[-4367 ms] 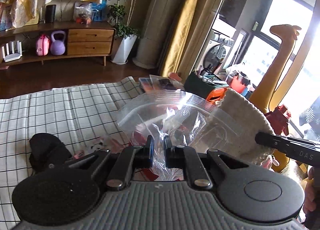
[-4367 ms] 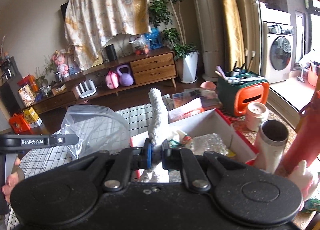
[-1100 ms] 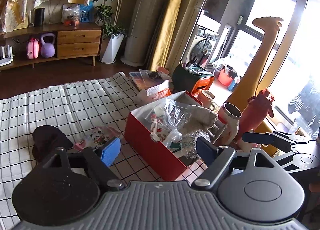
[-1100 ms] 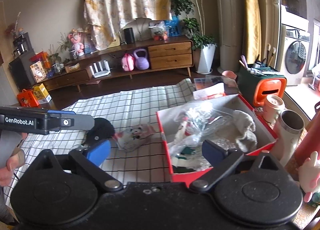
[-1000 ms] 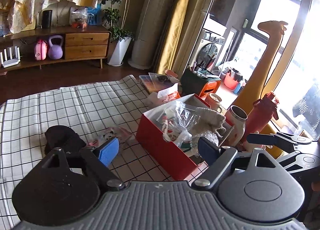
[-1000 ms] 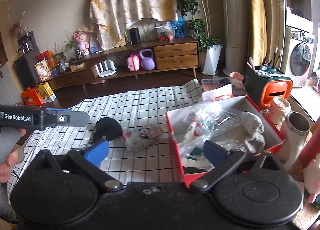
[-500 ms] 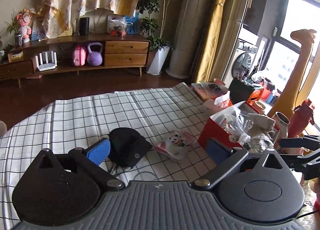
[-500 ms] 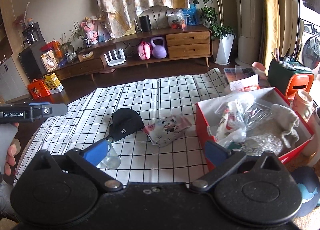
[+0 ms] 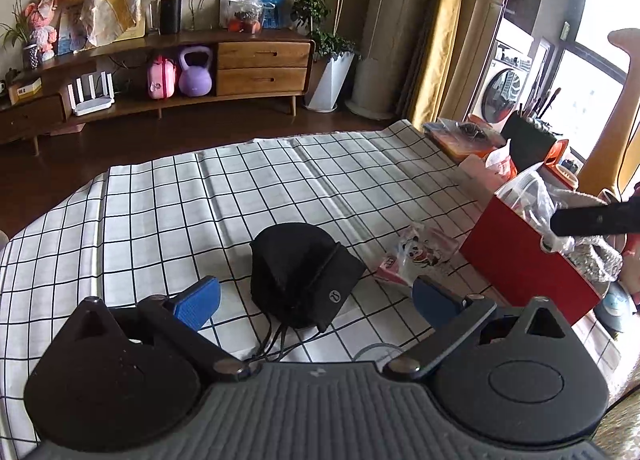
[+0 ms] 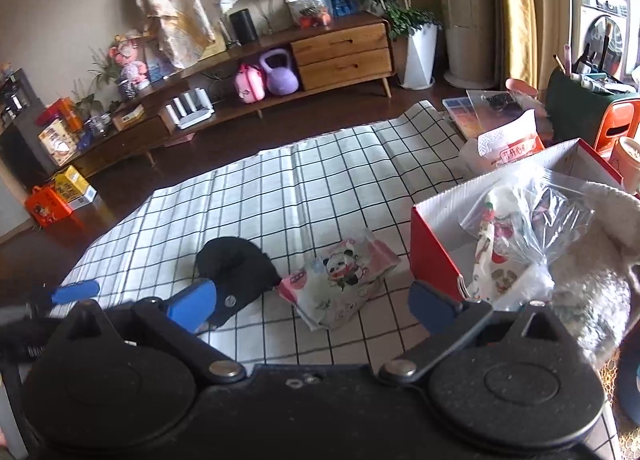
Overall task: Organize soft objects
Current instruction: 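Lower the open left tool onto the black cap while the right tool reaches the panda-print packet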
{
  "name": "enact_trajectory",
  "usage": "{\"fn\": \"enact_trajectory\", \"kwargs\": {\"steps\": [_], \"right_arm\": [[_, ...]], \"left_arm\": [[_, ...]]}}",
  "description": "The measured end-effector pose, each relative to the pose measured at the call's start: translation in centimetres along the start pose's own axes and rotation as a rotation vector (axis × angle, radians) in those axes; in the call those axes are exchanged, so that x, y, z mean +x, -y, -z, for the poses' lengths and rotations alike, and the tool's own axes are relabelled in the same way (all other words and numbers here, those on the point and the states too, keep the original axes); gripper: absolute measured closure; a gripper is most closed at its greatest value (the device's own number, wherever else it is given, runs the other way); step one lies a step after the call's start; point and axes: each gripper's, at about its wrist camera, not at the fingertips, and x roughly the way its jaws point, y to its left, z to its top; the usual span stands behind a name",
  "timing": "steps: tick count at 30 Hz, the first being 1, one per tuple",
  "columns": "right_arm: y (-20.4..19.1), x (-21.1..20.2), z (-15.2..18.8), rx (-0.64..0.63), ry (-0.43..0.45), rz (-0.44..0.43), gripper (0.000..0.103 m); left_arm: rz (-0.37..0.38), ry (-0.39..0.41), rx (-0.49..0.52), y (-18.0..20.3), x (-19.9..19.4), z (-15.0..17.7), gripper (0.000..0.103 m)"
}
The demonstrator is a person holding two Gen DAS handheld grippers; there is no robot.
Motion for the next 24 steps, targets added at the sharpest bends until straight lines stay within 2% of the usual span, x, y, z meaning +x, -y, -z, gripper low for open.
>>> {"fn": "enact_trajectory", "kwargs": {"steps": [5, 7, 11, 14, 20, 24], "right_arm": [[-0.2, 4.0, -0.7, 0.038, -0.041, 0.048, 0.0], [0.1, 5.7, -0.7, 0.079, -0.053, 0.069, 0.0], [0.3, 9.1, -0.7, 0.138, -0.102, 0.096, 0.0], [0.4, 11.4, -0.7, 0.172, -0.123, 0.12, 0.0], [0.9, 15.2, -0.6, 0.234, -0.161, 0.152, 0.0], [1.5, 16.9, -0.4, 0.275, -0.171, 0.161, 0.0]], "left_arm": [[-0.036, -0.008, 0.078, -0.3, 3.3, 0.2, 0.0], [-0.038, -0.013, 0.078, -0.6, 4.5, 0.0, 0.0], [0.017, -0.029, 0.028, -1.5, 6.5, -0.3, 0.0], [0.05, -0.054, 0.035, -1.7, 8.2, -0.6, 0.0], [0.065, -0.086, 0.066, -1.7, 11.1, -1.0, 0.001], [0.052, -0.118, 0.122, -1.2, 12.8, -0.4, 0.001]]}}
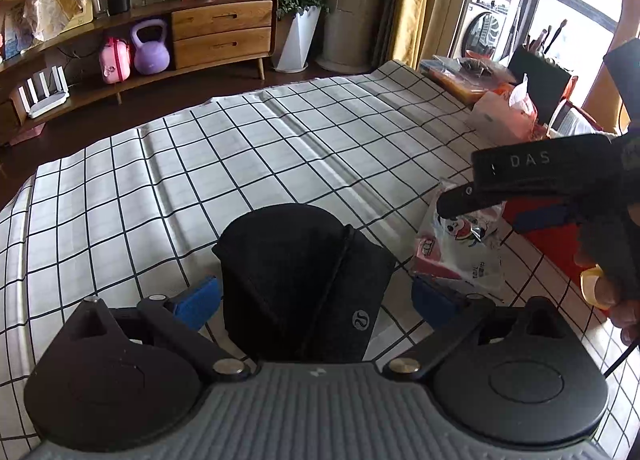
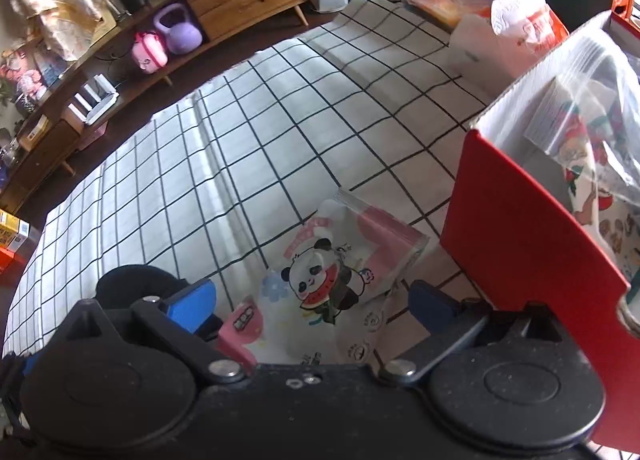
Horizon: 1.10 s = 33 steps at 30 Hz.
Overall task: Organize soft objects
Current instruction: 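Lower the open left tool onto the black cap while the right tool reaches the panda-print packet, then close the left tool on the black cap while the right tool grasps the panda packet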
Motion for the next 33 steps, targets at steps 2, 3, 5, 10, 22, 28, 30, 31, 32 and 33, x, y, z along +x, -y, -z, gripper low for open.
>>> {"fn": "enact_trajectory", "kwargs": {"steps": [2, 3, 5, 10, 22, 28, 30, 31, 32, 33], "right_arm": [[0.0, 0.7, -0.2, 0.015, -0.005, 0.003, 0.0], [-0.1, 1.0, -0.3, 0.018, -0.005, 0.014, 0.0], [-0.3, 1.7, -0.4, 0.02, -0.006, 0.035, 0.0], [-0.2, 3.0, -0.2, 0.018, -0.017, 0.087, 0.0], [-0.9, 2.7, 0.4, -0.098, -0.018, 0.081, 0.008], [-0.7, 2.1, 1.0, -0.152, -0.019, 0.061, 0.017], [-0.6, 1.8, 1.3, -0.174, -0.02, 0.044, 0.019], [-0.6, 1.6, 1.4, -0.192, -0.017, 0.038, 0.02], [-0.5, 1.4, 1.6, -0.204, -0.015, 0.031, 0.021], [-0.4, 1.3, 1.7, -0.205, -0.015, 0.027, 0.024]], "left_arm": [[0.002, -0.01, 0.022, 0.3, 0.6, 0.2, 0.001], [0.007, -0.016, 0.03, 0.4, 0.9, 0.3, 0.001], [-0.003, -0.027, 0.046, 0.6, 1.4, 0.4, 0.001], [-0.02, -0.045, 0.056, 0.5, 2.5, 0.5, 0.004], [-0.022, -0.046, 0.043, 0.1, 3.4, 1.3, 0.057], [-0.017, -0.032, 0.0, -0.4, 3.1, 1.4, 0.077], [-0.022, -0.023, -0.008, -0.6, 2.9, 1.5, 0.082], [-0.021, -0.02, -0.017, -0.7, 2.8, 1.6, 0.082], [-0.021, -0.016, -0.027, -0.9, 2.6, 1.6, 0.083], [-0.021, -0.013, -0.038, -1.1, 2.5, 1.7, 0.084]]}}
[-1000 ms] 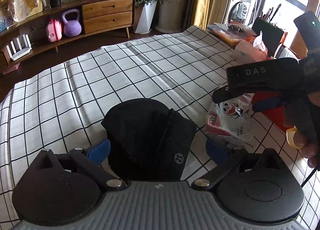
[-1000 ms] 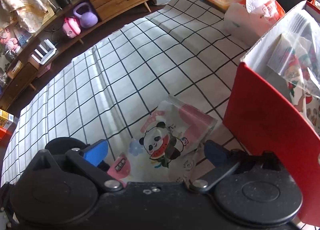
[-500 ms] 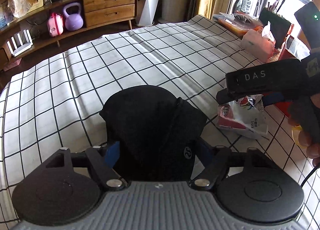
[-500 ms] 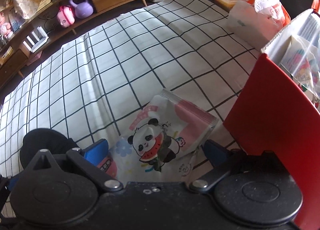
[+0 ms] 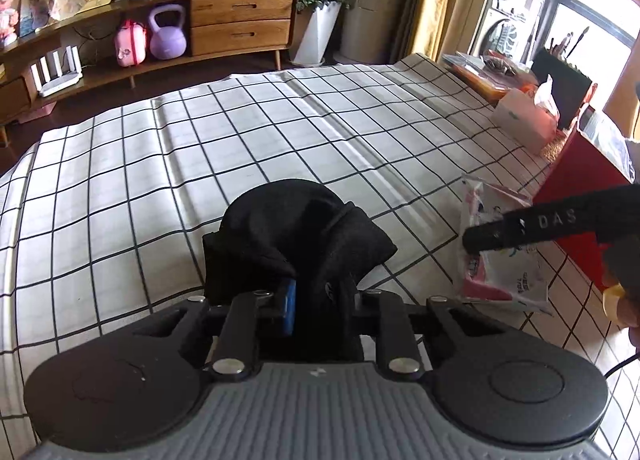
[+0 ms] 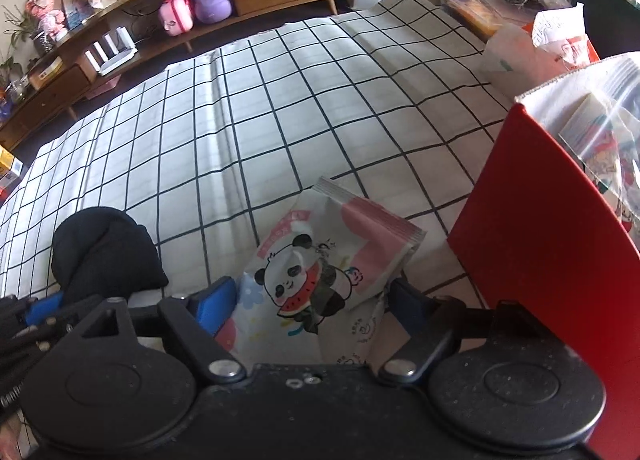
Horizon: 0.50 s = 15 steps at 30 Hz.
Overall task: Organize soft objects
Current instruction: 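Close the left tool on the black cap while the right tool grasps the panda packet, then lift the cap and panda packet and carry both over the red box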
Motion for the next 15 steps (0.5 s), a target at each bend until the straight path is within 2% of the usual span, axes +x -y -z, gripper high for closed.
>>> {"fn": "enact_trajectory", "kwargs": {"steps": [6, 15], "right_arm": [[0.5, -1.4, 1.2, -0.032, 0.027, -0.071, 0.026], [1.4, -5.6, 2.7, -0.086, 0.066, -0.117, 0.027]], "left_arm": [[-0.013, 0.02, -0.056, -1.0, -1.2, 0.5, 0.087], [-0.029, 0.055, -0.108, -2.4, -4.2, 1.4, 0.088]]}}
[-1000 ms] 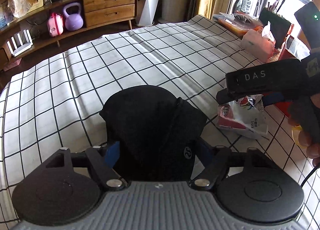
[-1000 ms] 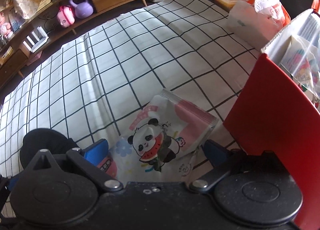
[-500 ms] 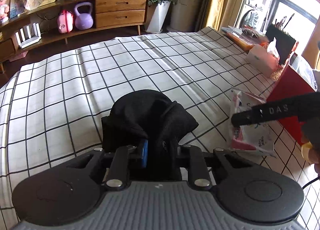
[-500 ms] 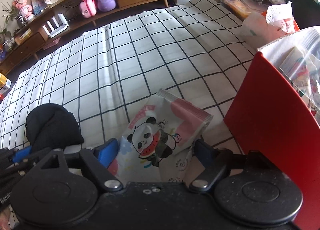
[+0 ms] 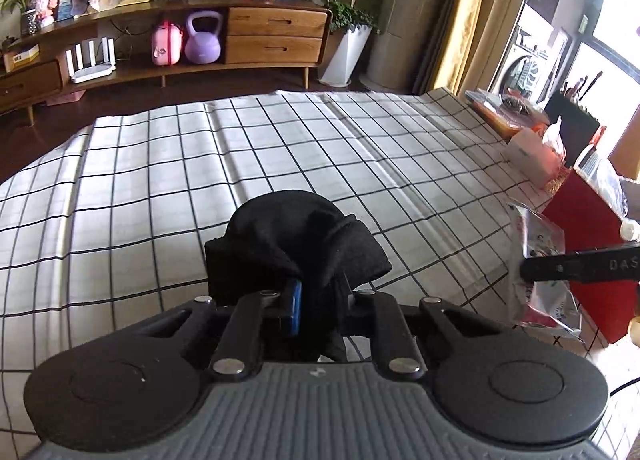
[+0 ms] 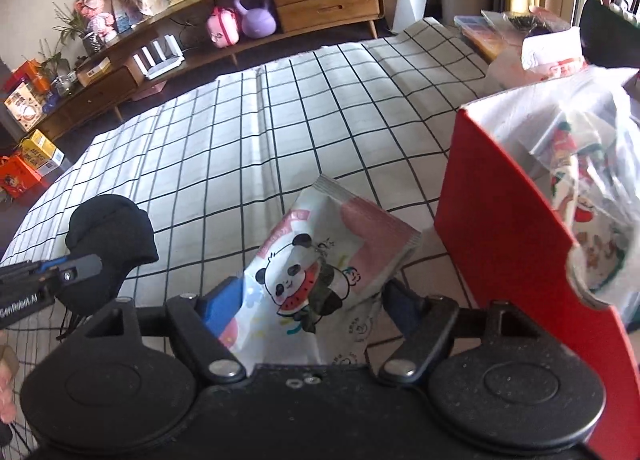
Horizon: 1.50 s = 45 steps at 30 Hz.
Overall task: Organize soft objects
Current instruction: 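Lift the cap and panda packet and carry both over the red box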
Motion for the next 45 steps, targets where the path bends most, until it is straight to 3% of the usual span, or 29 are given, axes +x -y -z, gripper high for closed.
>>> {"fn": "enact_trajectory", "kwargs": {"steps": [12, 17, 29, 36, 45], "right_arm": [[1.3, -8.4, 2.2, -0.043, 0.051, -0.067, 0.027], [2.2, -11.7, 2.9, -0.047, 0.082, -0.08, 0.027], [5.6, -19.0, 3.7, -0.043, 0.153, -0.072, 0.027], [8.5, -21.8, 3.7, -0.032, 0.189, -0.042, 0.027], [12.6, -24.1, 3.7, -0.024, 0.229, -0.005, 0.027]], "left_arm": [[-0.019, 0.055, -0.049, 0.4, -7.0, -0.1, 0.088], [-0.04, 0.081, -0.037, 1.9, -10.7, -0.6, 0.088], [-0.007, 0.203, 0.013, 7.7, -19.0, -2.6, 0.088], [0.054, 0.213, 0.062, 13.1, -20.4, -3.3, 0.088], [0.178, 0.196, 0.121, 21.0, -18.7, -4.0, 0.088]]}}
